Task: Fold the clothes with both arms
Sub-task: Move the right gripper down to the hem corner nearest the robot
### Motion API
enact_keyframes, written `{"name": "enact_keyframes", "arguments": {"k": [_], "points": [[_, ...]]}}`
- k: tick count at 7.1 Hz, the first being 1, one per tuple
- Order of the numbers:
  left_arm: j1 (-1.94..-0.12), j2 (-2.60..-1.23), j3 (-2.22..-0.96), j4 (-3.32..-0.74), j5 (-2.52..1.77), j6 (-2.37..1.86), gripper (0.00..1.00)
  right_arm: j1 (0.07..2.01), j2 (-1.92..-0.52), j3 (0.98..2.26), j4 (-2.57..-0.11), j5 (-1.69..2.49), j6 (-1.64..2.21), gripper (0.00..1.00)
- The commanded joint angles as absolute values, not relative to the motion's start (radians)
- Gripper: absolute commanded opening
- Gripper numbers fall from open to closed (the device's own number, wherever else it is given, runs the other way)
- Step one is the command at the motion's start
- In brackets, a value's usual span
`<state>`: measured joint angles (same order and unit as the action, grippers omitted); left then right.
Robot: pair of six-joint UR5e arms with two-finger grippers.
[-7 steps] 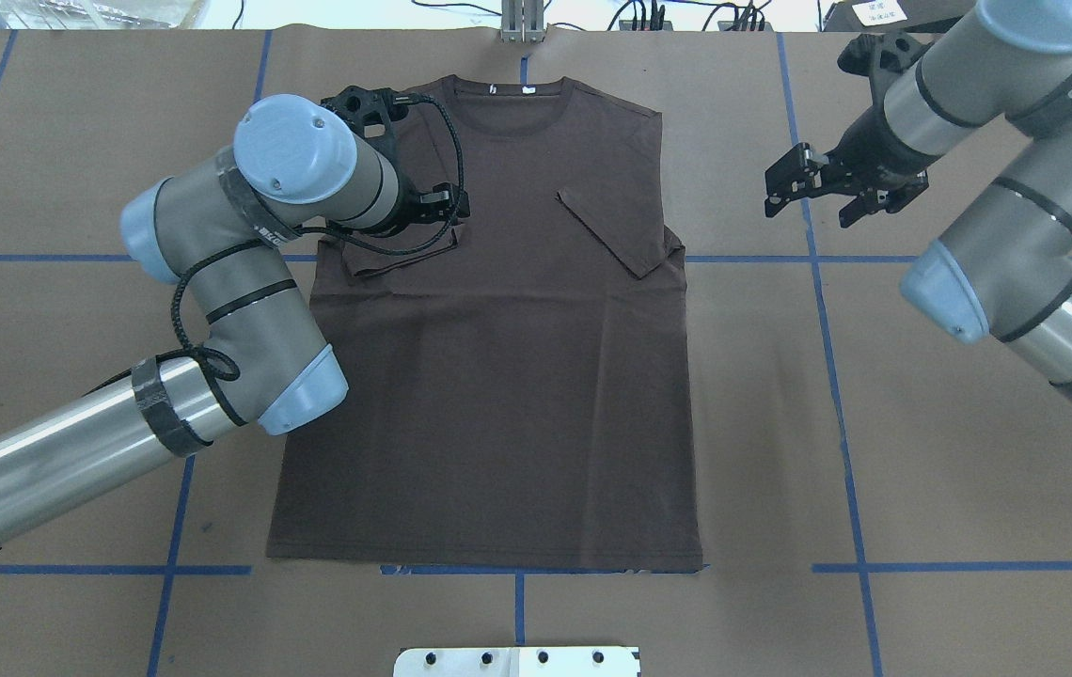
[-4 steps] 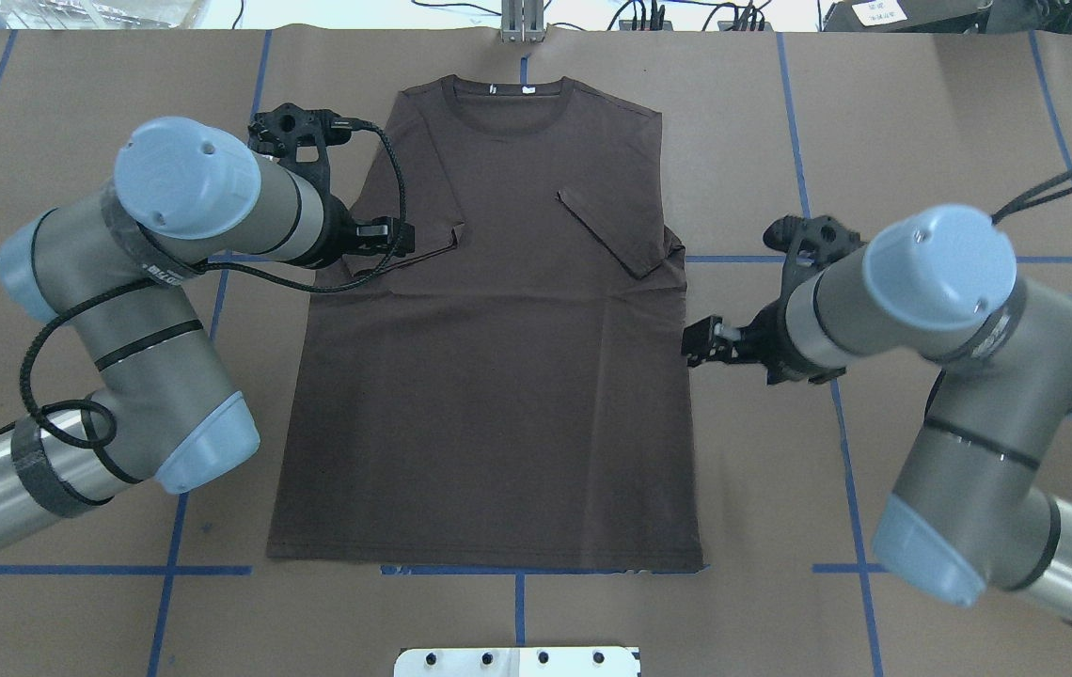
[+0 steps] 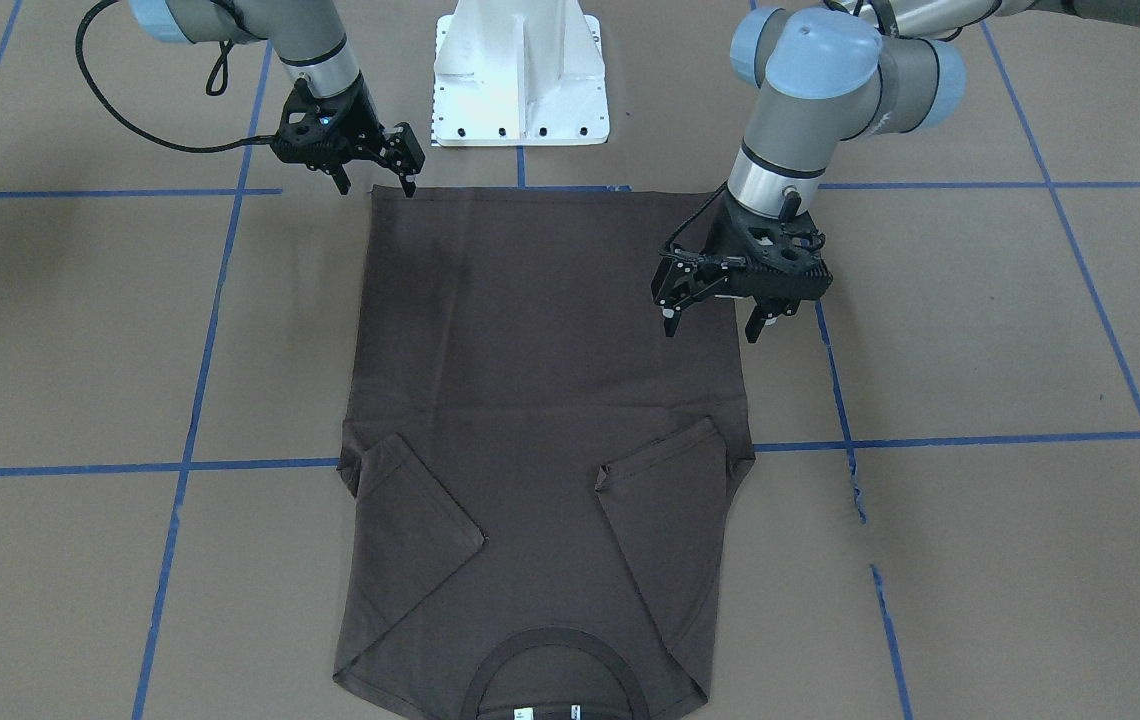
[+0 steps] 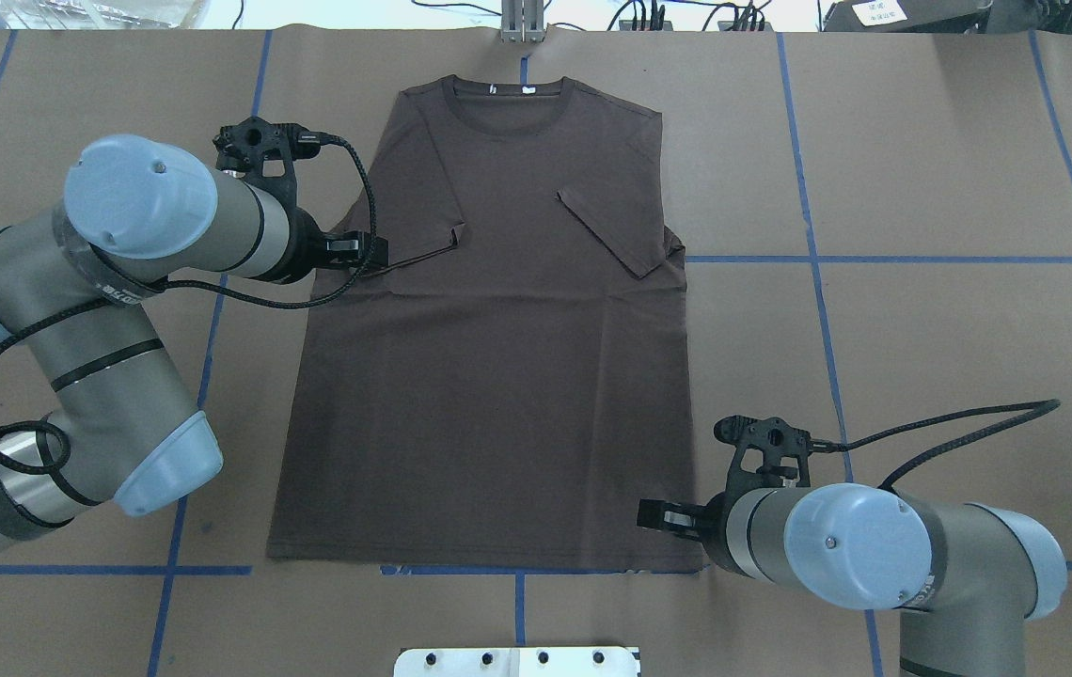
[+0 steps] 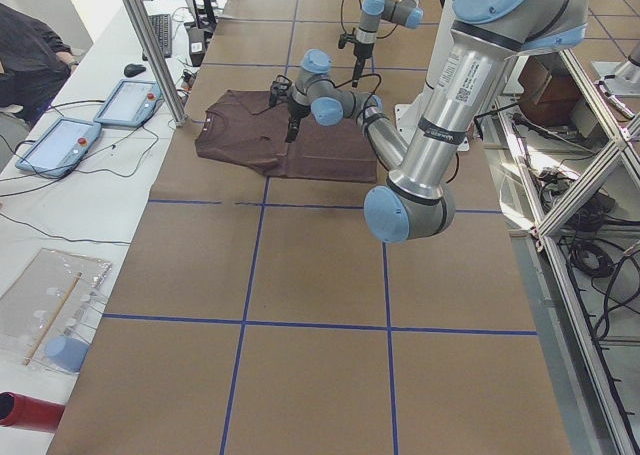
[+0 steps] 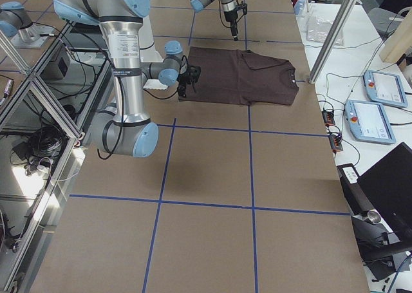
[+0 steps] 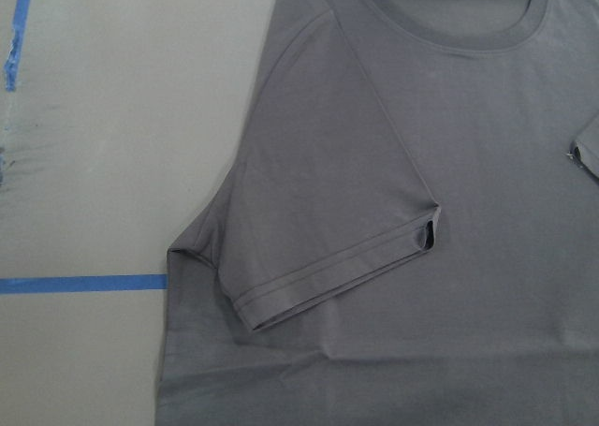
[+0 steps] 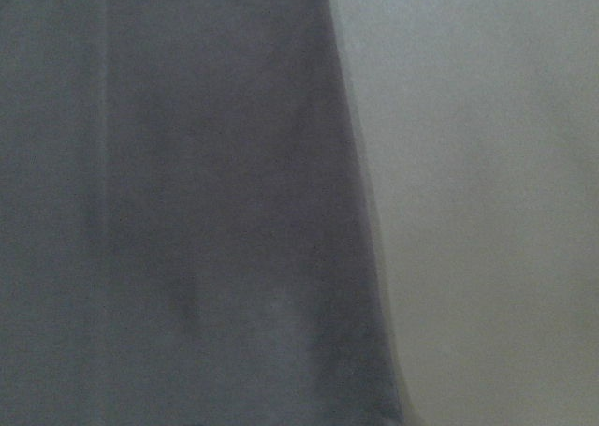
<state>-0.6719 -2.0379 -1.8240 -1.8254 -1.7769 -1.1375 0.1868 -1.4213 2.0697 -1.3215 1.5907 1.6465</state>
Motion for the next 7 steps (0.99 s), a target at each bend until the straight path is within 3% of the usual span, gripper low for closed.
{"name": "enact_keyframes", "arguments": {"k": [1,7], "points": [[-0.672,-2.037,-1.825,-1.825,-1.776,-1.138,1.0,0.164,-1.428,2.053,-1.328,1.597,1.646,1.0],[-0.673,-2.037,-1.827,-1.825,-1.776,-1.138,1.0,0.175,-1.414,2.013,-1.33,1.603,1.635,0.96]]}}
